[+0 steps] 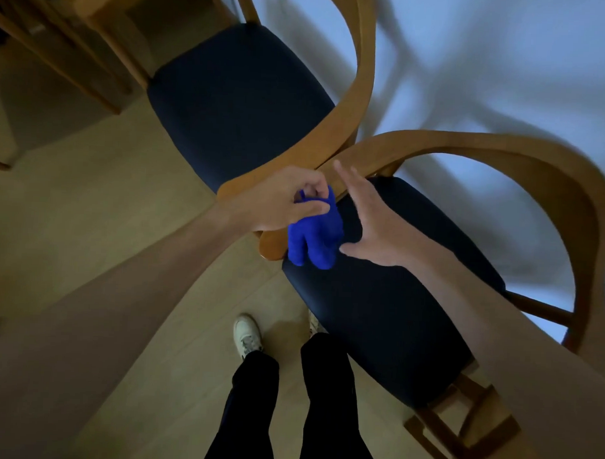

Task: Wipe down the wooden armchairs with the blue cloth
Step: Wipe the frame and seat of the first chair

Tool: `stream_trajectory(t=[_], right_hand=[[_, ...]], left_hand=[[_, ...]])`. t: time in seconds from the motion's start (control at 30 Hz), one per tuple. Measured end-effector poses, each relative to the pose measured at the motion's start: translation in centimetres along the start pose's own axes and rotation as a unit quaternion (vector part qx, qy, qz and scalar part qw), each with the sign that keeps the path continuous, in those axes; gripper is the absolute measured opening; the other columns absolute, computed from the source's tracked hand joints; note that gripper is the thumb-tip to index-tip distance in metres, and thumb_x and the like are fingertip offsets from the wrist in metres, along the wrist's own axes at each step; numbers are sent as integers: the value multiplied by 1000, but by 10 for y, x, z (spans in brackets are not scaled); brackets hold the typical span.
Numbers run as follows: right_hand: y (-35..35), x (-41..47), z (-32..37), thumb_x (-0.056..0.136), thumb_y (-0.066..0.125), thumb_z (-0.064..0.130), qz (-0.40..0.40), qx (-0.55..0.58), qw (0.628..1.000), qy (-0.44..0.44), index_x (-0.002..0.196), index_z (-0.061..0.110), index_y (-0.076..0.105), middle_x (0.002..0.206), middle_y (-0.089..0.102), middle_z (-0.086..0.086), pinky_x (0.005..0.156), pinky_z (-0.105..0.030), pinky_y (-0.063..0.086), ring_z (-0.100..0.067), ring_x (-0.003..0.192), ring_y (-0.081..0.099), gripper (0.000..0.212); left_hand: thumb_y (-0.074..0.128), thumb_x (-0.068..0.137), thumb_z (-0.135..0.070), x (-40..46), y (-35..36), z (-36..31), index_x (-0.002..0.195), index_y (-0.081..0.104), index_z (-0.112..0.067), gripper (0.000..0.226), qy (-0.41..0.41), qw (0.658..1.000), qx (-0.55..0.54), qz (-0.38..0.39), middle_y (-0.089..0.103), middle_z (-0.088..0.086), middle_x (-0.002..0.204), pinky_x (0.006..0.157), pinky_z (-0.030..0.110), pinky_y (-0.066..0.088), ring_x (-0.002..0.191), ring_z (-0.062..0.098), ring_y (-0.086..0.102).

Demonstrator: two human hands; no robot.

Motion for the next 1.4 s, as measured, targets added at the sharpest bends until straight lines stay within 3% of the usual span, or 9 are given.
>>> stream_trajectory(t=[0.17, 0.27, 0.4, 0.5, 0.67, 0.87, 1.03, 1.17, 1.4], right_hand=[[-3, 12, 24, 83, 74, 41, -16, -113, 989, -97, 122, 23, 60, 138, 49, 6, 112, -34, 32, -13, 133, 37, 45], [-17, 8, 37, 81, 75, 41, -85, -68, 986, -130, 77, 24, 57, 81, 60, 10, 74, -16, 44, -4, 81, 56, 25], [-26, 10, 51, 78, 71, 19, -98, 48, 987, -121, 64, 32, 46, 61, 52, 13, 59, -12, 41, -3, 61, 53, 32], [-35, 13, 47, 77, 69, 19, -102, 133, 983, -78, 68, 17, 53, 63, 55, 3, 58, -17, 43, -10, 61, 54, 19], [-39, 12, -3, 70, 74, 27, -110, 261, 958, 39, 80, 22, 58, 79, 65, 5, 70, -25, 49, -11, 78, 66, 20], [19, 14, -80, 80, 75, 33, -111, 263, 930, 232, 102, 24, 59, 101, 67, -1, 78, -37, 53, -20, 92, 66, 29], [49, 22, -94, 92, 63, 34, -114, 189, 948, 230, 102, 24, 59, 99, 63, 4, 69, -25, 43, -10, 91, 60, 14], [47, 29, -94, 94, 59, 34, -127, 159, 957, 205, 95, 28, 54, 94, 60, 7, 66, -20, 37, -4, 86, 57, 8], [65, 39, -99, 94, 57, 39, -90, 167, 959, 213, 100, 27, 58, 98, 62, 7, 68, -20, 37, -4, 91, 58, 13]], left_hand=[[61, 94, -19, -13, -6, -4, 89, 61, -14, 7, -3, 999, -39, 0, 62, -8, 75, 59, 16, 43, 63, 6, 53], [63, 92, -31, -24, -19, 5, 90, 59, -20, 12, -47, 999, -21, -10, 61, -11, 77, 61, 22, 46, 67, 6, 56], [73, 78, -50, -46, -26, 35, 102, 65, -15, 43, -185, 967, 110, 133, 68, 5, 95, 78, 47, 53, 85, 24, 65], [73, 80, -41, -59, -21, 57, 113, 63, -8, 47, -230, 947, 148, 170, 67, 13, 111, 88, 50, 51, 100, 30, 62], [67, 88, -34, -48, -37, 74, 98, 62, -17, 20, -251, 968, -19, -13, 65, -1, 95, 79, 38, 49, 88, 18, 60], [68, 84, -18, -12, -3, 78, 113, 50, -15, 35, -212, 907, 326, -159, 52, 7, 110, 85, 43, 47, 98, 27, 52], [59, 81, 5, -30, 50, 71, 101, 59, -6, 22, -126, 867, 391, -280, 57, 12, 96, 73, 40, 48, 84, 30, 53], [54, 95, -32, -45, 73, 87, 117, 54, -9, 32, -218, 895, 249, -300, 53, 10, 110, 74, 36, 53, 98, 26, 51], [77, 63, -61, -34, 93, 100, 129, 37, -9, 93, -279, 901, 206, -260, 44, 10, 126, 77, 35, 52, 110, 27, 53]])
Point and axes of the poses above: each hand's wrist, its own x-axis towards the middle knuckle, its own y-axis out of the palm, z = x × y, the point moved 5 cm from there along x, towards the middle knuckle
